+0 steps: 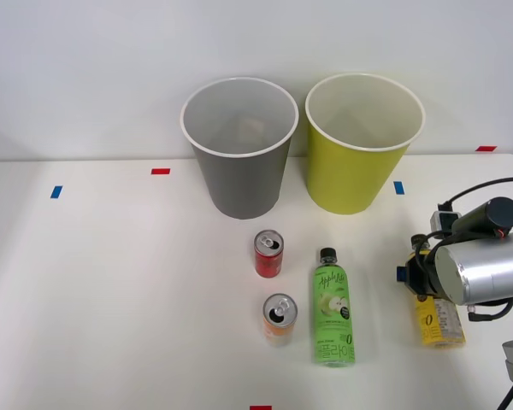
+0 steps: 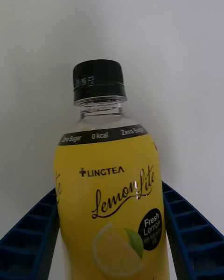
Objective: Put cans in the gray bin, plastic bottles in the light green bin
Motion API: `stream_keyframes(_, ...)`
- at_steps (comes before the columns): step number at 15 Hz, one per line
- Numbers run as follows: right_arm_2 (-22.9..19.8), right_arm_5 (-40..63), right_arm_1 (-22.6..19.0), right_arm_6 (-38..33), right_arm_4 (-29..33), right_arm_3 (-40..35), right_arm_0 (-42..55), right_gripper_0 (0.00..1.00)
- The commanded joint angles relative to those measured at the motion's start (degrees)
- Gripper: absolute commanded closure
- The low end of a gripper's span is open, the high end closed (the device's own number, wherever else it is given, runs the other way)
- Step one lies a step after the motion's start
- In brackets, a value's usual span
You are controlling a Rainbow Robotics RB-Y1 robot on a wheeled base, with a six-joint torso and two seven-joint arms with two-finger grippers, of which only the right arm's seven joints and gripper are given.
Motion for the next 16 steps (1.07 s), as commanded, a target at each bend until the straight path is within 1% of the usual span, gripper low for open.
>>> stream_keyframes(1,0.1,0.1,0.2,0.3,-0.3,0.0,0.0,1.00)
stream_keyframes(6,-0.3,0.1,2.2,2.2,-0.2,-0.5,0.1,1.00)
stream_keyframes(7,-0.9,0.1,2.7,3.8,-0.4,-1.4,0.3,1.00)
stream_keyframes(8,-2.2,0.4,3.5,8.0,-1.5,-3.8,0.9,1.00)
stream_keyframes(9,-4.0,1.0,4.2,11.6,-3.6,-6.4,1.6,1.00)
stream_keyframes(11,-6.3,1.0,5.6,16.2,-6.6,-12.1,3.6,1.00)
stream_keyframes(12,-7.7,1.0,6.7,18.9,-9.1,-16.0,5.1,1.00)
stream_keyframes(14,-9.9,1.0,7.8,22.4,-13.9,-22.0,7.6,1.00)
stream_keyframes(16,-14.3,1.0,8.7,25.7,-22.7,-26.7,9.6,1.00)
